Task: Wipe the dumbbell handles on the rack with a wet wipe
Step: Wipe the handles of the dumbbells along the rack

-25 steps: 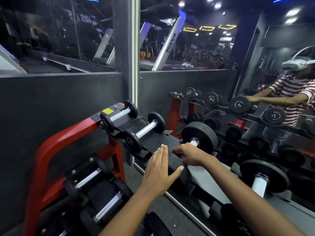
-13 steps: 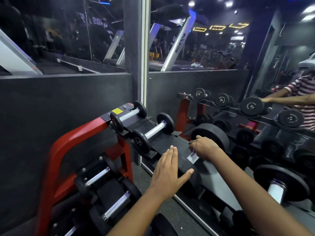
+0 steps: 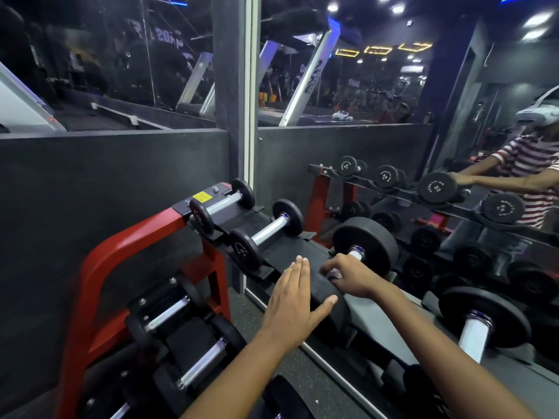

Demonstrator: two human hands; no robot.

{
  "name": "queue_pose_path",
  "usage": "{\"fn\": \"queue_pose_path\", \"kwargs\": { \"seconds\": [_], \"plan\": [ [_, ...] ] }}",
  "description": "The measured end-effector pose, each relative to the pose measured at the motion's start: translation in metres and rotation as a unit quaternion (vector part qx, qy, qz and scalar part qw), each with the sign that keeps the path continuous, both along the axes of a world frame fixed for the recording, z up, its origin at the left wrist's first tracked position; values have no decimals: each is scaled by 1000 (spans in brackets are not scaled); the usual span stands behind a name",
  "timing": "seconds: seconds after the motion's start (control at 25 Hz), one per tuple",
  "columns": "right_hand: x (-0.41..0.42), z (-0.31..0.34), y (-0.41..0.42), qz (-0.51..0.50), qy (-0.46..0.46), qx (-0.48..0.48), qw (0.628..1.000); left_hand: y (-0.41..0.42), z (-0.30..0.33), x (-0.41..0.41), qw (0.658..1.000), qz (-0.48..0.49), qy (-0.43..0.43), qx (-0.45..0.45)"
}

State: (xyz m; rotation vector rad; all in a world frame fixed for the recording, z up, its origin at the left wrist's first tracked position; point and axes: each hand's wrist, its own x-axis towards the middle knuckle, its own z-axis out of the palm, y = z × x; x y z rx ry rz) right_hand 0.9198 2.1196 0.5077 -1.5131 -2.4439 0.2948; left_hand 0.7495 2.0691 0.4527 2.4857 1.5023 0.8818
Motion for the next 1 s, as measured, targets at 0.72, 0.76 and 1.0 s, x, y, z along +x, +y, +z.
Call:
{"fn": "queue_pose_path", "kwargs": {
  "seconds": [0.72, 0.76, 1.0],
  "plan": [
    [29, -32, -9, -334, 255, 77, 904, -4, 3, 1, 1000, 1, -3, 4],
    [33, -31, -6, -347, 280, 82, 891, -3, 3, 1, 1000, 1, -2, 4],
    [37, -28, -5, -366, 320, 58, 872, -2, 2, 1, 1000, 1, 3, 7]
  ]
}}
